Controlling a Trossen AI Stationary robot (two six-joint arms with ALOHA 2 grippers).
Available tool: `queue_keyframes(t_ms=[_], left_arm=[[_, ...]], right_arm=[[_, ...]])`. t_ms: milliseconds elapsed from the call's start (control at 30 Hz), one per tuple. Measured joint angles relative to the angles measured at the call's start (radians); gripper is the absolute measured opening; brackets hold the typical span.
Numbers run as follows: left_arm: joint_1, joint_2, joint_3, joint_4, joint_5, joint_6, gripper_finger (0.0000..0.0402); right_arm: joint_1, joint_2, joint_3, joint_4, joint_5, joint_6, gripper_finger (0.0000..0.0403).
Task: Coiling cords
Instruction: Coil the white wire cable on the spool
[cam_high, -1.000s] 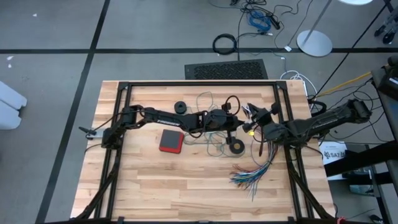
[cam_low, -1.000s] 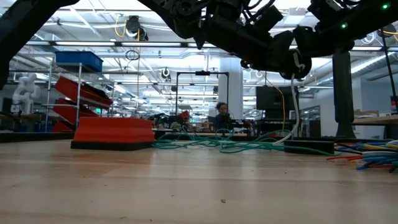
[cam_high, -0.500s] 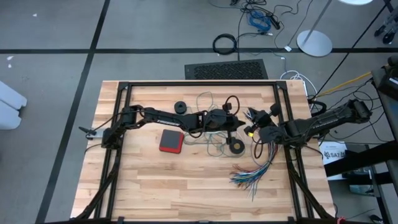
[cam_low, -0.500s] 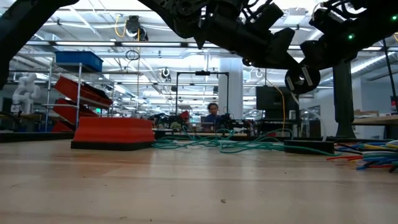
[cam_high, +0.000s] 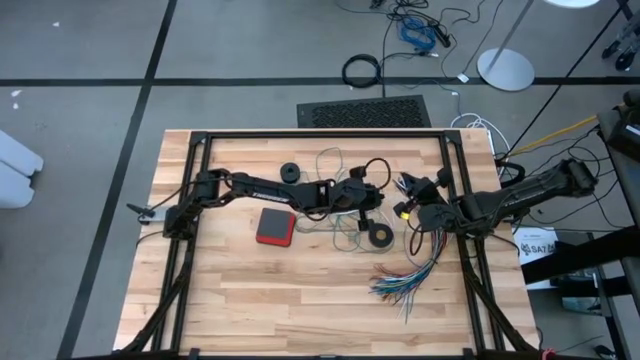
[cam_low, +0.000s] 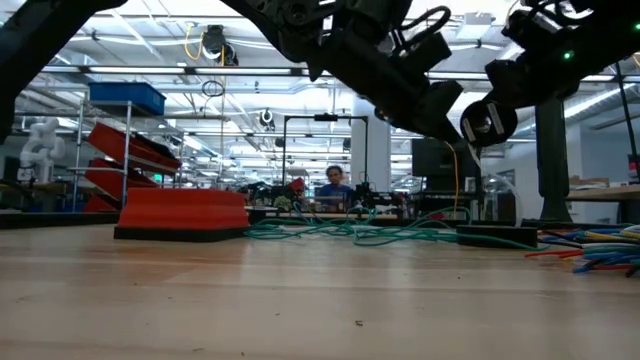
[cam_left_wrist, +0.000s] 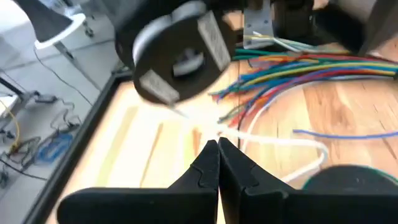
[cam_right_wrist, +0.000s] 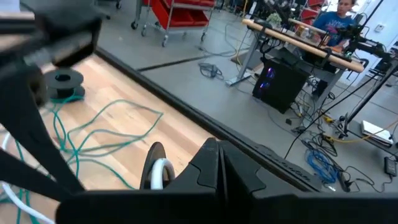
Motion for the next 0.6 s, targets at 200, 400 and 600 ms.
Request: queue_keyframes(t_ms=[200, 400, 600], left_arm=[[0.076, -0.001, -0.108, 0.197, 0.241, -0.214, 0.0001], [0.141, 0.066, -0.181, 0.496, 0.481, -0.49, 0.0042], [0.104, 0.126, -0.175, 0.622, 0.466, -0.541, 0.01]], right_arm=[[0.037, -0.063, 0.0, 0.001, 0.063, -0.02, 0.0], [0.049, -0.097, 0.0, 0.006, 0.065, -0.026, 0.0], [0.049, -0.08, 0.0, 0.062, 0.072, -0.058, 0.0]])
